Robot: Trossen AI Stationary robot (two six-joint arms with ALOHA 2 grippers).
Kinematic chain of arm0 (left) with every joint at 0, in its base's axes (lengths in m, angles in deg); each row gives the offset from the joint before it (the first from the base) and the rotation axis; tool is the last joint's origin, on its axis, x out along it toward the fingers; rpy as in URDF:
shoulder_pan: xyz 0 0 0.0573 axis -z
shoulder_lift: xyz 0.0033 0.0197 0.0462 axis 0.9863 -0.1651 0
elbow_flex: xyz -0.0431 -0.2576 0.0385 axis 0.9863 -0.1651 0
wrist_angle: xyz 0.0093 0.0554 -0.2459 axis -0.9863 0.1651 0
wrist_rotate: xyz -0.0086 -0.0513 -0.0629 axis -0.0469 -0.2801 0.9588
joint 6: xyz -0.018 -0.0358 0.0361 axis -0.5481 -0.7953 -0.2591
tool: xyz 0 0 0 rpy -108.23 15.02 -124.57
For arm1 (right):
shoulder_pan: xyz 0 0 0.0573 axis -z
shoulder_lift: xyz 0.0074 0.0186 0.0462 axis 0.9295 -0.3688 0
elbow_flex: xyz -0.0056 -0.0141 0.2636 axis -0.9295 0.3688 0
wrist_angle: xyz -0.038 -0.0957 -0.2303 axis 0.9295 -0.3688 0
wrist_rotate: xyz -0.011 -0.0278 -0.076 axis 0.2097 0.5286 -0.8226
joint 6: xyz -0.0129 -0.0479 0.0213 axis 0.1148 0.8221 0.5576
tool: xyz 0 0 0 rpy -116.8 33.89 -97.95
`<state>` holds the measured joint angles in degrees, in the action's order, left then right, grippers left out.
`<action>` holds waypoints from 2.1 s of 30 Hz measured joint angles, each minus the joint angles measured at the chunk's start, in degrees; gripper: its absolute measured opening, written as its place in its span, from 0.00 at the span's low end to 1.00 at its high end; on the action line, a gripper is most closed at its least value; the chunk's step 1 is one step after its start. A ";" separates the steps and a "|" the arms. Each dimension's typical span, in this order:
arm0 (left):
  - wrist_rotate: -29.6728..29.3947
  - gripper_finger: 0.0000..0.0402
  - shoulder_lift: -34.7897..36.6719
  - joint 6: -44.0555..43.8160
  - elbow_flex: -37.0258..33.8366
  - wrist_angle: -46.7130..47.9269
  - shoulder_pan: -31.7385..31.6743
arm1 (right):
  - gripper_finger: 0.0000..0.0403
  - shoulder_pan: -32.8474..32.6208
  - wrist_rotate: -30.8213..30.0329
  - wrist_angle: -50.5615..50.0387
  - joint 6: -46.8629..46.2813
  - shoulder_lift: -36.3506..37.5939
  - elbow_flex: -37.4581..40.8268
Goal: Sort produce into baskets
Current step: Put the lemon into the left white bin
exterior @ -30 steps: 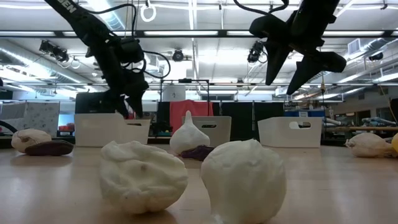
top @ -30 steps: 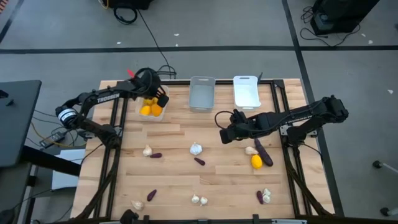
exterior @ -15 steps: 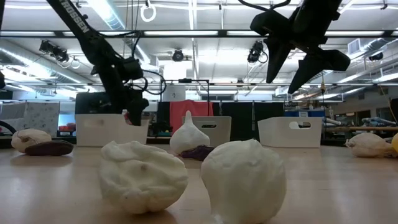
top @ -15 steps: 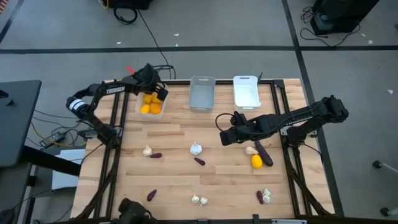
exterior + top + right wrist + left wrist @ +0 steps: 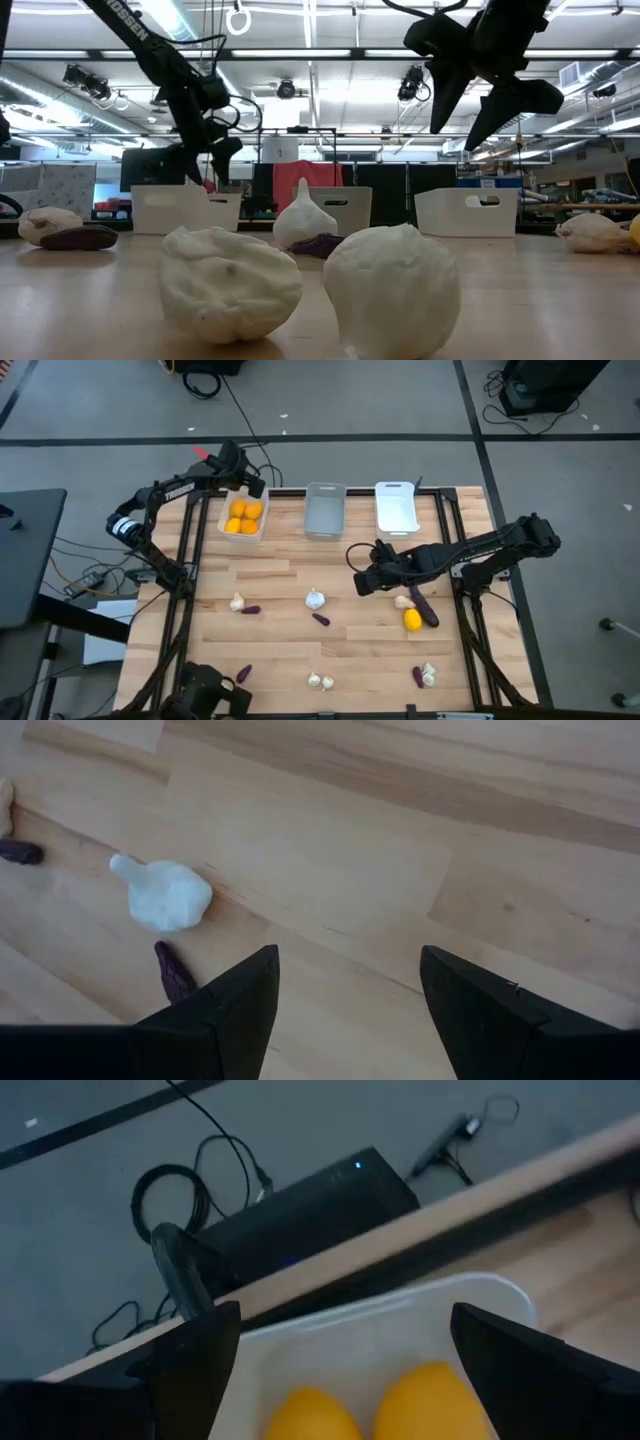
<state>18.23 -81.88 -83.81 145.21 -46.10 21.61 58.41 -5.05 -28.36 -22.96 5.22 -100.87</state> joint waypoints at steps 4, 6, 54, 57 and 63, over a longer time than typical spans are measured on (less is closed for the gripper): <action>4.35 0.91 1.30 1.79 4.04 5.30 0.41 | 0.63 -1.63 3.35 -2.71 0.17 0.00 0.00; 8.65 0.91 2.55 1.76 5.60 6.70 1.06 | 0.63 -2.75 7.74 -5.52 0.45 0.00 0.00; 9.06 0.91 7.37 -14.83 6.04 -2.62 52.40 | 0.57 -23.04 9.38 1.75 -29.29 0.00 17.66; 9.05 0.91 7.37 -14.77 6.03 -3.16 53.33 | 0.49 -23.04 5.43 6.04 -25.61 0.00 17.66; 10.33 0.91 7.37 -19.78 2.79 -7.22 52.94 | 0.44 -23.04 -5.72 18.55 -14.36 0.00 17.62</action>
<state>28.56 -74.51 -103.59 148.00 -53.32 74.55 35.37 -10.77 -9.80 -37.32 5.22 -83.25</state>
